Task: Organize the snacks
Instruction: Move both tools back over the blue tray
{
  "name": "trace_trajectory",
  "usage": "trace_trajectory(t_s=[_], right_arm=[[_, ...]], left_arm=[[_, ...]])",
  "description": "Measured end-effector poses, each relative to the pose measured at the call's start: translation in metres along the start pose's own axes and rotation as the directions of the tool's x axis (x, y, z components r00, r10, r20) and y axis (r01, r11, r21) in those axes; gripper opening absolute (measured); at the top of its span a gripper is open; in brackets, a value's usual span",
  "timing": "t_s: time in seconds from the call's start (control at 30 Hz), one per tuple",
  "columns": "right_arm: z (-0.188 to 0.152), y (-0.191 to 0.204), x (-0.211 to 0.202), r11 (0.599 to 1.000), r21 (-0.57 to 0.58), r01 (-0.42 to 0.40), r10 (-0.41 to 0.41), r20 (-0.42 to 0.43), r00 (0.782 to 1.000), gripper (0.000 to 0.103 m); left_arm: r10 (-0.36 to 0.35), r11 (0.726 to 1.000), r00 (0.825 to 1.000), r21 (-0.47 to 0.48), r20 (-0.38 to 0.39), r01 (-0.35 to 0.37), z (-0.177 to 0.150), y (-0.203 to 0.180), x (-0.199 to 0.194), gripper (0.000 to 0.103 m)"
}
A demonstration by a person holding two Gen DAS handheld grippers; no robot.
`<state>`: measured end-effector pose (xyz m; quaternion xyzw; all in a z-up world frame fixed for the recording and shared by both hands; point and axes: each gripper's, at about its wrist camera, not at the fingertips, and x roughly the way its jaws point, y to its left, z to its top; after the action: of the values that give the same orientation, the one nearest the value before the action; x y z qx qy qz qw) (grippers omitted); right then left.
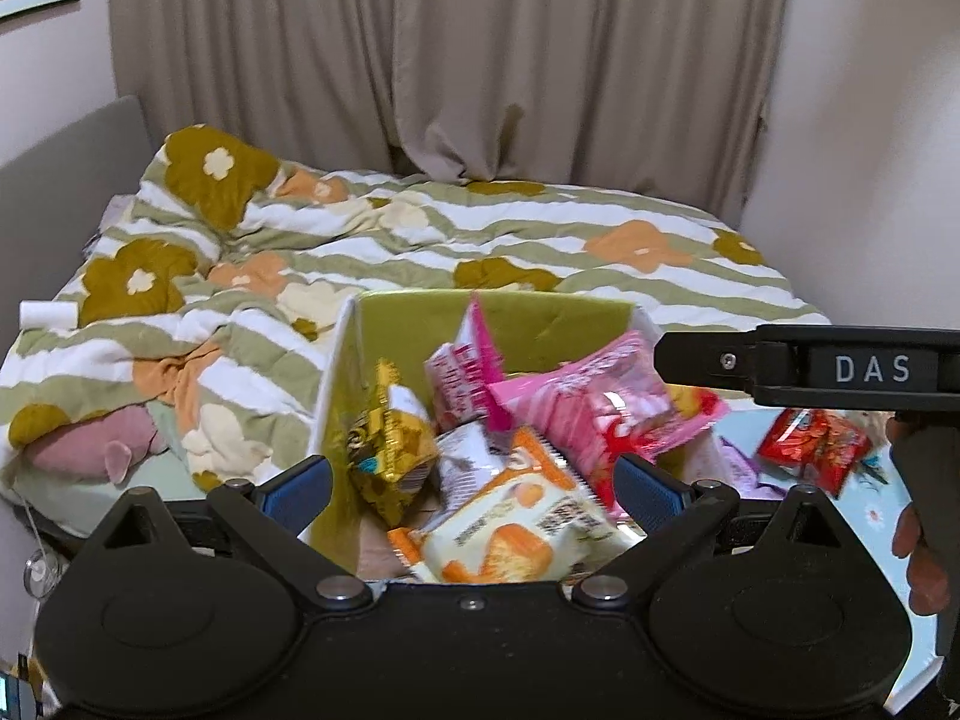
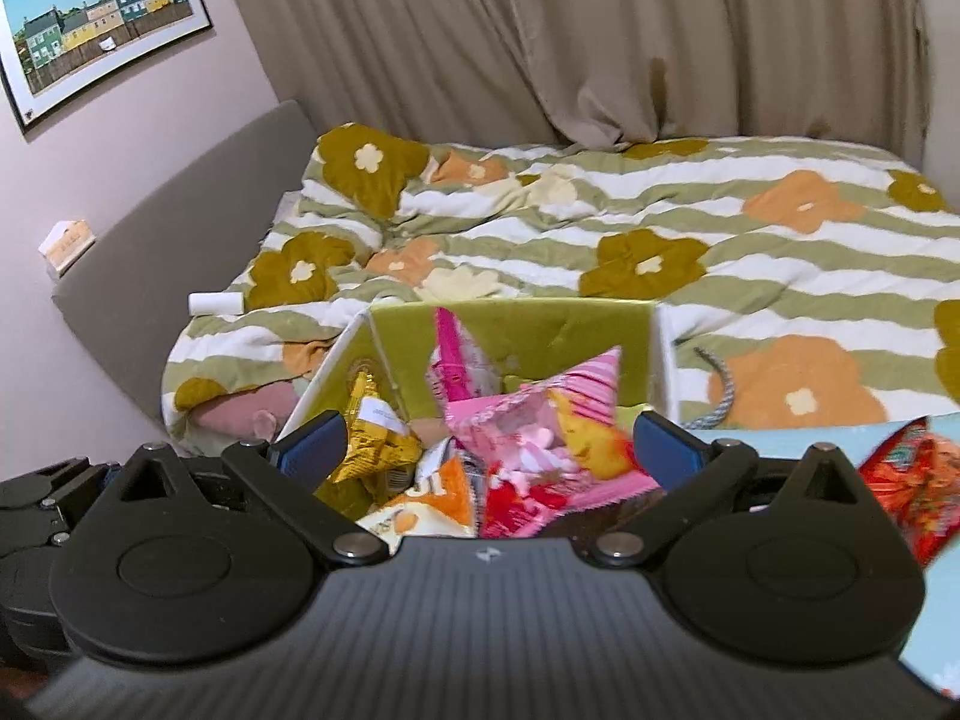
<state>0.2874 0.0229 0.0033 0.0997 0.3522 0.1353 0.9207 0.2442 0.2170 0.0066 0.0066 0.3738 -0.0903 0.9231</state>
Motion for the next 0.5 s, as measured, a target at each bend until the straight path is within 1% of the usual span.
trace_trajectory(t_s=[0.23, 0.37, 0.5], right_arm=[[0.001, -0.028, -0.04, 0.999, 0.031, 0.042, -0.043, 0.049, 0.998, 0.103], [-0.001, -0.058, -0.062, 0.997, 0.048, 0.054, -0.057, 0.067, 0.996, 0.103], [0.0, -0.093, -0.078, 0.997, 0.033, 0.071, -0.073, 0.076, 0.994, 0.103]], left_arm=[[-0.038, 0.999, 0.999, 0.03, 0.032, 0.037, 0.003, -0.039, -0.011, 0.101], [-0.043, 0.998, 0.998, 0.048, 0.045, 0.041, 0.003, -0.073, -0.013, 0.101], [-0.035, 0.999, 0.998, 0.039, 0.049, 0.033, 0.002, -0.11, -0.01, 0.101]])
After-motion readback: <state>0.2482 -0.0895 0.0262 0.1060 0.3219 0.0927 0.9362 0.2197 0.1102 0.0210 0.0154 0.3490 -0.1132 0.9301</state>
